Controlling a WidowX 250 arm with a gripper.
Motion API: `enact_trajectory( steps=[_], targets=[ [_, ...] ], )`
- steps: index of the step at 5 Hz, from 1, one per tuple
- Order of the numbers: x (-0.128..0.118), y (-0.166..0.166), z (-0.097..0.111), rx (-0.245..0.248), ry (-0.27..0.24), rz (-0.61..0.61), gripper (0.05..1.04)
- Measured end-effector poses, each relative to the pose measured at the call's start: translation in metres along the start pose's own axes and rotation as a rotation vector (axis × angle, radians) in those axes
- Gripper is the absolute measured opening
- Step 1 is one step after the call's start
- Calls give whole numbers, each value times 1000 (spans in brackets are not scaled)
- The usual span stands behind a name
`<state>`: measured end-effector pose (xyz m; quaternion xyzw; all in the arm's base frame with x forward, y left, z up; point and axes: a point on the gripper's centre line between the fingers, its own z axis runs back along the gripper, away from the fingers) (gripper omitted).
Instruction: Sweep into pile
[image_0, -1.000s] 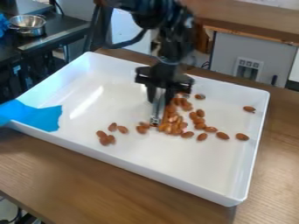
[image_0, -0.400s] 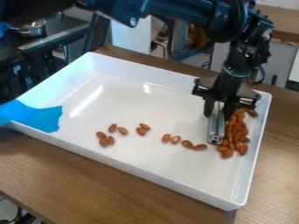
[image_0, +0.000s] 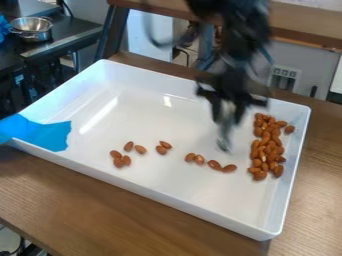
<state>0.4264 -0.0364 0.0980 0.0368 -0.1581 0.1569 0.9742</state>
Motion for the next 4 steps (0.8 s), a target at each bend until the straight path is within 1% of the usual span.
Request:
enact_trajectory(
  steps=[1, 2, 3, 4],
  targets=[
    [8, 55, 22, 4, -27, 94, 377],
    [0, 89, 22, 18, -17, 152, 377],
    [-14, 120, 13, 78, 8, 215, 377],
    [-33, 130, 10, 121, -1, 219, 377]
  ],
)
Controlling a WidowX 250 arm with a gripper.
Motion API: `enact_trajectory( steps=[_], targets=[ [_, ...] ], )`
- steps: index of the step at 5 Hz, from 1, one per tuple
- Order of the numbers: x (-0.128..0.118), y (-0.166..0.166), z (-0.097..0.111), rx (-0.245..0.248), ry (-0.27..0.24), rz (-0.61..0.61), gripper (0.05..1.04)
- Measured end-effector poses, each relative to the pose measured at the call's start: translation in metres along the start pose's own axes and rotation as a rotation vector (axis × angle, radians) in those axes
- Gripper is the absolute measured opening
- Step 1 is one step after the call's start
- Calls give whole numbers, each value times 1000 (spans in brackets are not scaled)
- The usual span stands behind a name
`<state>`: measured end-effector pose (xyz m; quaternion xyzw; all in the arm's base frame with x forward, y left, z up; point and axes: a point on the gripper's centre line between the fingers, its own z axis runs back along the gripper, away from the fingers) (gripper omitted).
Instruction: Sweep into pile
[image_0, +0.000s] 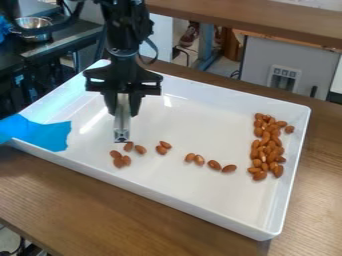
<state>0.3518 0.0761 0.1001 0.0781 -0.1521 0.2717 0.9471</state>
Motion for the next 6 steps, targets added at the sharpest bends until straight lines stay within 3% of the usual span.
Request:
enact_trajectory(
  steps=[3, 4, 5, 6],
  targets=[
    [-18, 24, -13, 131, -150, -49, 377],
    [-18, 27, -15, 158, -152, -58, 377],
    [-29, 12, -22, 149, -115, -87, 377],
    [-36, 0, -22, 158, -110, -103, 377]
  ],
)
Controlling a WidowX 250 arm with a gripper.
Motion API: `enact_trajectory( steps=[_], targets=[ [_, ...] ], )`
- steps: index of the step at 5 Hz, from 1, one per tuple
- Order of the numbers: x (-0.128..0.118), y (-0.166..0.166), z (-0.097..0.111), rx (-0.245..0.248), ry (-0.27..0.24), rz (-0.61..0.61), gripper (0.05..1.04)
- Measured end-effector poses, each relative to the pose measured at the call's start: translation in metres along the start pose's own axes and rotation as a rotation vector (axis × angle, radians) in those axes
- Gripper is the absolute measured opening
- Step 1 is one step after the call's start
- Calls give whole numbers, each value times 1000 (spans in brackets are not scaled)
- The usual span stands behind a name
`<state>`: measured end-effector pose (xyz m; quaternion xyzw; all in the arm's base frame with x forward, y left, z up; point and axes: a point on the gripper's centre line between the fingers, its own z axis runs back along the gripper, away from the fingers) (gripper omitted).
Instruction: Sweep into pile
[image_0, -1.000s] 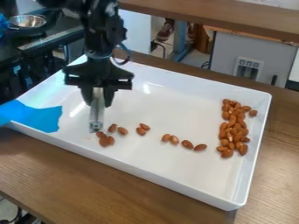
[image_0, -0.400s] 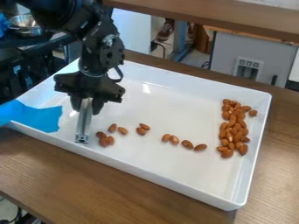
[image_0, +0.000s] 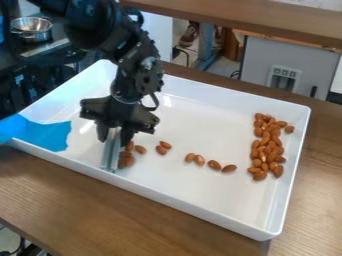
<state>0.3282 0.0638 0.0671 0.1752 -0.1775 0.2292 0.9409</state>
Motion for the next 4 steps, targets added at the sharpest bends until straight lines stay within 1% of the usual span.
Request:
enact_trajectory(
  steps=[1, 2, 3, 4],
  targets=[
    [-1, -18, 2, 9, 6, -4, 377],
    [-1, -44, 9, 9, 17, 18, 377],
    [0, -74, 15, 17, 31, 38, 377],
    [-3, -105, 24, 29, 26, 45, 377]
  ],
)
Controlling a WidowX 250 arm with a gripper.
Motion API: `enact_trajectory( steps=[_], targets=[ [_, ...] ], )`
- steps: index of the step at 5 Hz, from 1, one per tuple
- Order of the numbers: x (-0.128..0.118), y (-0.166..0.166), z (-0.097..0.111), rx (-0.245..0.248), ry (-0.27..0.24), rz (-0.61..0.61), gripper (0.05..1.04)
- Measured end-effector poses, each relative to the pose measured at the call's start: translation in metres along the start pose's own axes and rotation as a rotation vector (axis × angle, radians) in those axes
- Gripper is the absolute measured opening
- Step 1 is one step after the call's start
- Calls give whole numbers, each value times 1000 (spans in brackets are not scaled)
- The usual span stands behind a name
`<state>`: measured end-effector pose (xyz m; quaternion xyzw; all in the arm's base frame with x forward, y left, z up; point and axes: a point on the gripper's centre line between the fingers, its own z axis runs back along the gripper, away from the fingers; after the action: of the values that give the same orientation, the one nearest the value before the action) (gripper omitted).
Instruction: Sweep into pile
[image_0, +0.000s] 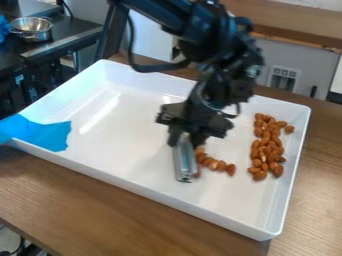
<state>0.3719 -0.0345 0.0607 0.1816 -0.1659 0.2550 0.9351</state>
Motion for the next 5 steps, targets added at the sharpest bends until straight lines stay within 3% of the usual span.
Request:
enact_trajectory(
  steps=[2, 3, 4, 5],
  targets=[
    [-4, -69, 21, 18, -24, 31, 377],
    [0, -83, 26, 10, 2, 76, 377],
    [11, -59, 19, -18, 39, 93, 377],
    [31, -7, 17, -58, 69, 142, 377]
  ],
)
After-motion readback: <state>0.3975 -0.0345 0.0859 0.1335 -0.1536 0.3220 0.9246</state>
